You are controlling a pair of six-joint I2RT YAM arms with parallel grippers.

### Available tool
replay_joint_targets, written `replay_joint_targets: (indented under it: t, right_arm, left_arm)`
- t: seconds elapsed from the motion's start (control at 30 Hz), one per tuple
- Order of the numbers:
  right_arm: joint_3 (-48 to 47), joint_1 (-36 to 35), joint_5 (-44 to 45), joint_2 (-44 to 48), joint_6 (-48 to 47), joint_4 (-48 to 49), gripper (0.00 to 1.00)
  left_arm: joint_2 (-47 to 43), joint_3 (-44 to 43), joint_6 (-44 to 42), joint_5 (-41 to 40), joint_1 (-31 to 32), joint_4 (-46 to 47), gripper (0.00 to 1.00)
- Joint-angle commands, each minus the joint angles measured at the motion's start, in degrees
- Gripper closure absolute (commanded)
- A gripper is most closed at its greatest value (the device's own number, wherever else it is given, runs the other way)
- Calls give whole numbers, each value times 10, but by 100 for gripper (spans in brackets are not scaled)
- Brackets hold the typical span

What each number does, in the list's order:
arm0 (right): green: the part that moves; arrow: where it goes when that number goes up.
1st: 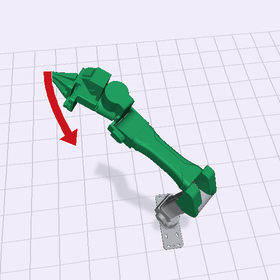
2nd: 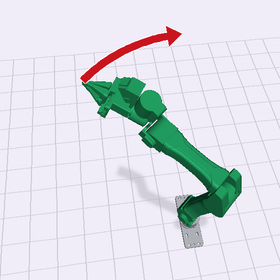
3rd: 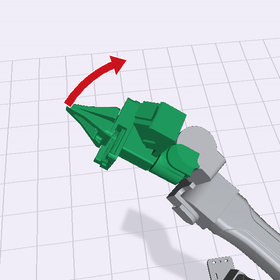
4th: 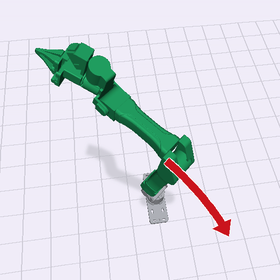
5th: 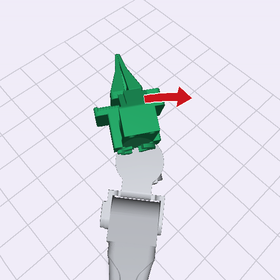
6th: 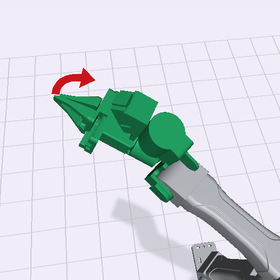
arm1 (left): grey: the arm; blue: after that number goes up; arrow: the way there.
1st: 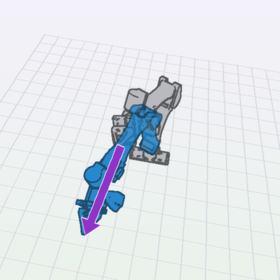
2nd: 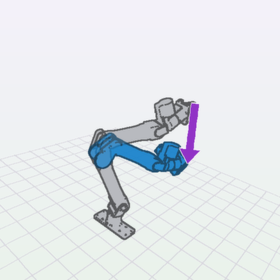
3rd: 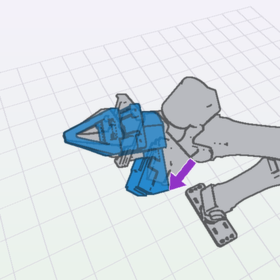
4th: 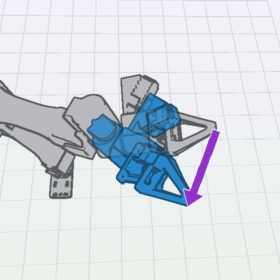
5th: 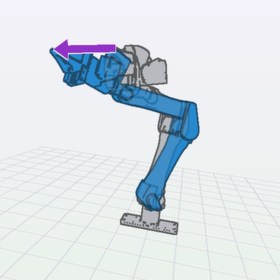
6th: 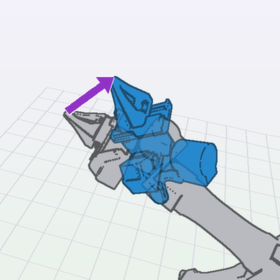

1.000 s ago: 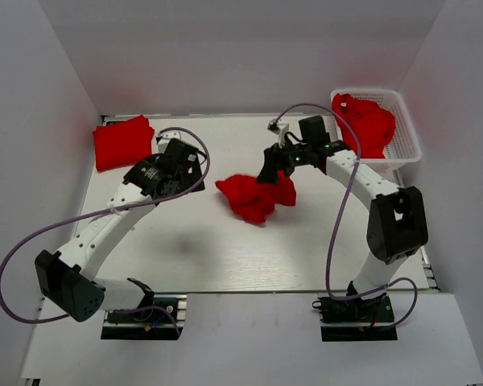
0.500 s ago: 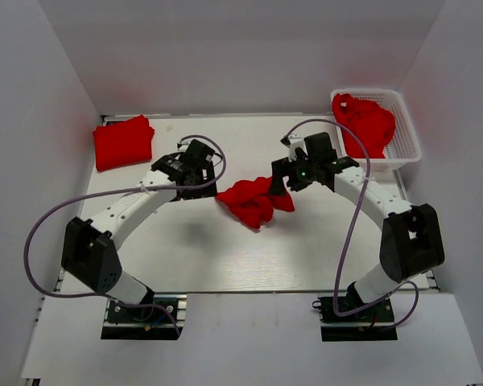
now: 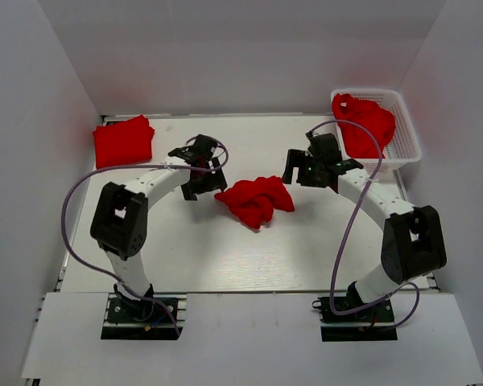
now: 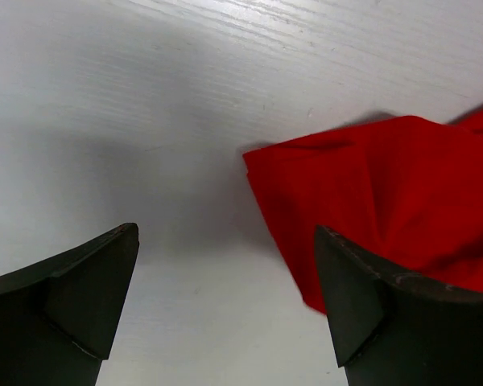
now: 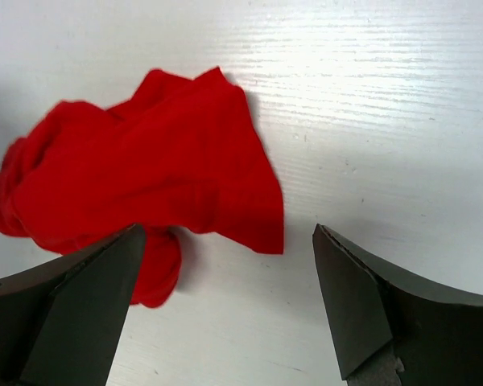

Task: Fold and stack the t-shirts
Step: Flatten out the tshirt

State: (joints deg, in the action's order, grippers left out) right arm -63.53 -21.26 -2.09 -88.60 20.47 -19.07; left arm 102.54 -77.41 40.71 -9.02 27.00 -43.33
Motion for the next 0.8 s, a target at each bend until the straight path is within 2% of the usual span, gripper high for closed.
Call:
replay_joint_targets:
  t: [0.0, 0.13, 0.23, 0.33, 0.37, 0.4, 0.5, 0.6, 0.63, 0.67, 0.7, 0.77]
  right_arm:
    - [2, -6, 27, -13, 61, 54, 10]
    - [-24, -8, 44, -43, 73, 63, 10]
    - [-41, -14, 46, -71, 78, 64, 10]
    - [-55, -17, 57, -96, 88, 67, 10]
    - [-56, -15, 59, -104, 101, 67, 10]
    - [-62, -19, 72, -114, 126, 69, 10]
    - [-65, -17, 72, -126, 138, 81, 10]
    - [-78, -21, 67, -147, 155, 78, 10]
    - [-82, -22, 63, -150, 158, 83, 10]
    - [-85, -24, 59, -163, 161, 84, 10]
    - [-92, -24, 55, -168, 164, 85, 10]
    - [-99, -26, 39, -187, 165, 81, 10]
  left_arm:
    - [19, 2, 39, 74, -7, 52, 0]
    - [61, -9, 46, 103, -7, 59, 0]
    - [74, 5, 52, 131, -7, 102, 0]
    - [87, 18, 59, 131, -7, 119, 11]
    - [87, 18, 59, 131, -2, 119, 16]
    - [92, 24, 64, 138, -2, 127, 31]
    - [93, 31, 64, 155, 3, 152, 43]
    - [99, 37, 64, 168, 3, 171, 64]
    - [105, 37, 64, 168, 3, 176, 72]
    - [112, 37, 64, 174, 3, 176, 96]
    - [112, 31, 64, 167, 3, 170, 100]
    - [112, 23, 59, 156, 3, 158, 100]
